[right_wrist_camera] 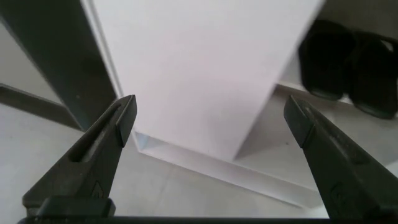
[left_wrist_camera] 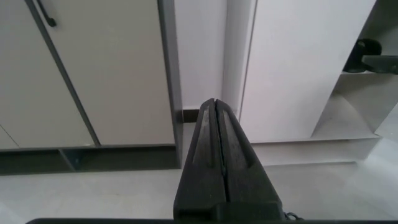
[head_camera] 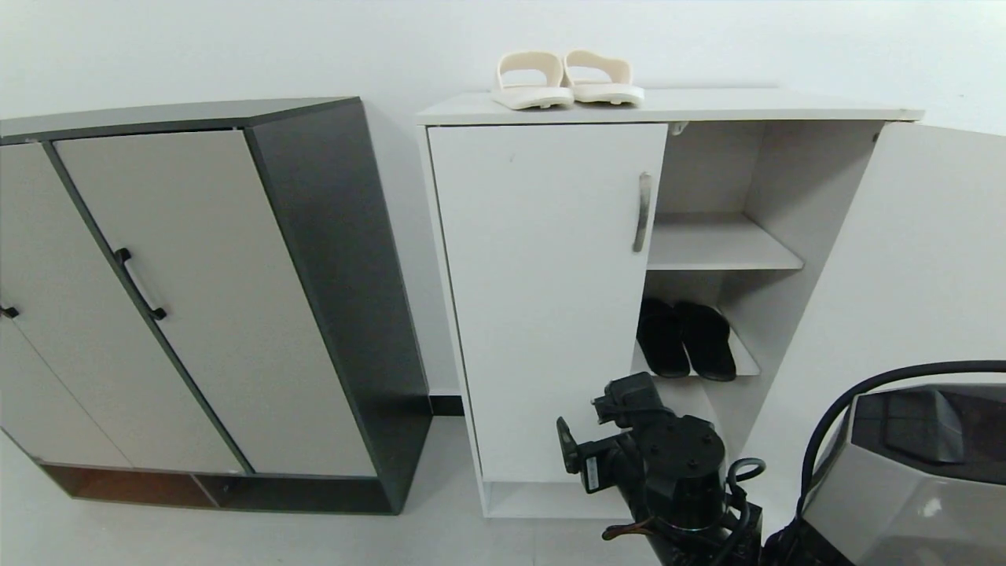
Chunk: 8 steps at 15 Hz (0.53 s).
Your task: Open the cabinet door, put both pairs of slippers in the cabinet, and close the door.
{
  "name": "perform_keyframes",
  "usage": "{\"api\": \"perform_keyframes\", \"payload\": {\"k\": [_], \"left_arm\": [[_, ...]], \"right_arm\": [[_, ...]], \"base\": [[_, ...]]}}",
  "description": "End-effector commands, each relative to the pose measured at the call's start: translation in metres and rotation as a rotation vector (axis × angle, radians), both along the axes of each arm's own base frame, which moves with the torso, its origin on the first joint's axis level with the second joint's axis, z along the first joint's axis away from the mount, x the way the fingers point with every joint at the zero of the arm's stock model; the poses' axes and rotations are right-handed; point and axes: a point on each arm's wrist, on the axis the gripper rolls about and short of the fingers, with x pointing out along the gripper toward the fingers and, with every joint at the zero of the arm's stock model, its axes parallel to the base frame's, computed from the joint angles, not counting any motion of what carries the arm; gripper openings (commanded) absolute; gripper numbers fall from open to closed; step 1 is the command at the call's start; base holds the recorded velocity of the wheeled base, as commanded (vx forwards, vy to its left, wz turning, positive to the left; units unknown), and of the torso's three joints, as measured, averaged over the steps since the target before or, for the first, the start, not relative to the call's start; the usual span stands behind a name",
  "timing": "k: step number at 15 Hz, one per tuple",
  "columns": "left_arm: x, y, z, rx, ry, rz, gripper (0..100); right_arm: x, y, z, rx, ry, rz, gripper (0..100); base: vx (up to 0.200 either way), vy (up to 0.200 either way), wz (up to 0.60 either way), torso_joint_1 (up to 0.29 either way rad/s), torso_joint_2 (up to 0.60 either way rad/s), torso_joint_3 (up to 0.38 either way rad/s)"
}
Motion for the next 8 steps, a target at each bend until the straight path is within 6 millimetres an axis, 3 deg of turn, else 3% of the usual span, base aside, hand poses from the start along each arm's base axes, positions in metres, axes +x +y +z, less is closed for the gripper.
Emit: {"api": "perform_keyframes", "payload": {"k": [1, 8], "left_arm": [[0.000, 0.000, 0.000, 0.000, 0.001, 0.000, 0], [0.000, 0.000, 0.000, 0.000, 0.001, 0.000, 0]], "right_arm": [[-0.001, 0.000, -0.002, -0.010, 0.003, 0.001, 100], [0.001, 0.000, -0.015, -0.045, -0.024, 0.030, 100]], "base": [[0.000, 0.000, 0.00, 0.000, 0.00, 0.000], [0.000, 0.000, 0.00, 0.000, 0.00, 0.000]]}}
